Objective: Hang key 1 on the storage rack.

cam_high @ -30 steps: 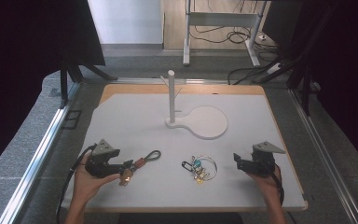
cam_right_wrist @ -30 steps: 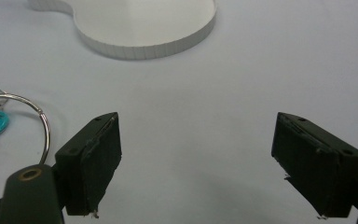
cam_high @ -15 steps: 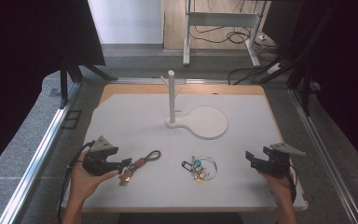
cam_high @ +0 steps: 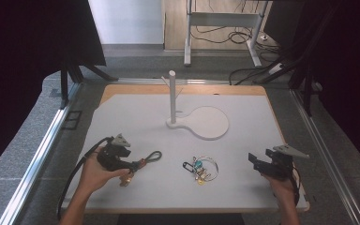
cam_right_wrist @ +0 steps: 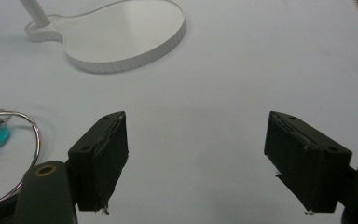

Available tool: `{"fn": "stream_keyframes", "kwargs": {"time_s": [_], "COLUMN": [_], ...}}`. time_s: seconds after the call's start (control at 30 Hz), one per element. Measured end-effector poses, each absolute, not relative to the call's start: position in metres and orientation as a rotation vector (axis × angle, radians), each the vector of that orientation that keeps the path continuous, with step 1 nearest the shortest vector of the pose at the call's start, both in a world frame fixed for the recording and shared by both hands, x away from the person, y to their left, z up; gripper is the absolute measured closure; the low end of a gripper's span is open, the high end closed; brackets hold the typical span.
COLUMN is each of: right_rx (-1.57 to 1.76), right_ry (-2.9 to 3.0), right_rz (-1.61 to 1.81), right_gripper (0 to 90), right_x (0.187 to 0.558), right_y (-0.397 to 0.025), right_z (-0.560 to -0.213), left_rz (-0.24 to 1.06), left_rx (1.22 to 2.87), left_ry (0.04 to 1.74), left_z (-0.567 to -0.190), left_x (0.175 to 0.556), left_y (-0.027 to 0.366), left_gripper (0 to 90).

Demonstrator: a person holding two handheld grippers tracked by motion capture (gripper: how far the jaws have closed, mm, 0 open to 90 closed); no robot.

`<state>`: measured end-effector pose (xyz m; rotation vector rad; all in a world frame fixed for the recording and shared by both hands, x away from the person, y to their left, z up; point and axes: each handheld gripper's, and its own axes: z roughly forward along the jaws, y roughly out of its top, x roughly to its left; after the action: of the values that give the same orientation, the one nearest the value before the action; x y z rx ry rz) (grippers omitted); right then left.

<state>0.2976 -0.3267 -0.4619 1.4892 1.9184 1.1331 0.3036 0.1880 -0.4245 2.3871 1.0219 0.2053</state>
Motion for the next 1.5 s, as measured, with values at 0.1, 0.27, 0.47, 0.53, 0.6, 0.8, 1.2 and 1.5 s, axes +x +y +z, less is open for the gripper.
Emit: {"fn": "stream_keyframes", "kwargs": {"time_s": [0.1,0.27,0.47,0.53,0.6,0.8,1.2,1.5], "right_rx": [1.482,1.491,1.497,1.493,1.493,1.504,1.498,1.508], "right_ry": [1.935,1.941,1.947,1.946,1.946,1.935,1.938,1.935], "right_rz": [1.114,1.101,1.089,1.091,1.091,1.091,1.086,1.081], "right_gripper": [21.7,21.9,22.2,22.2,22.2,22.4,22.5,22.9], "right_x": [0.298,0.298,0.299,0.299,0.298,0.297,0.296,0.295], "right_y": [-0.324,-0.323,-0.321,-0.321,-0.321,-0.323,-0.319,-0.319], "right_z": [-0.464,-0.466,-0.468,-0.468,-0.468,-0.467,-0.467,-0.468], "left_rz": [0.189,0.175,0.157,0.146,0.146,0.144,0.080,0.101], "left_rx": [2.448,2.515,2.570,2.594,2.603,2.648,2.691,2.702], "left_ry": [1.013,1.006,1.015,1.009,1.004,1.001,1.008,0.964], "left_z": [-0.432,-0.442,-0.453,-0.456,-0.457,-0.463,-0.461,-0.459], "left_x": [0.313,0.319,0.326,0.328,0.329,0.333,0.342,0.340], "left_y": [0.182,0.173,0.167,0.165,0.164,0.157,0.156,0.155], "left_gripper": [42.9,46.5,48.0,48.1,48.1,49.7,62.8,67.2]}}
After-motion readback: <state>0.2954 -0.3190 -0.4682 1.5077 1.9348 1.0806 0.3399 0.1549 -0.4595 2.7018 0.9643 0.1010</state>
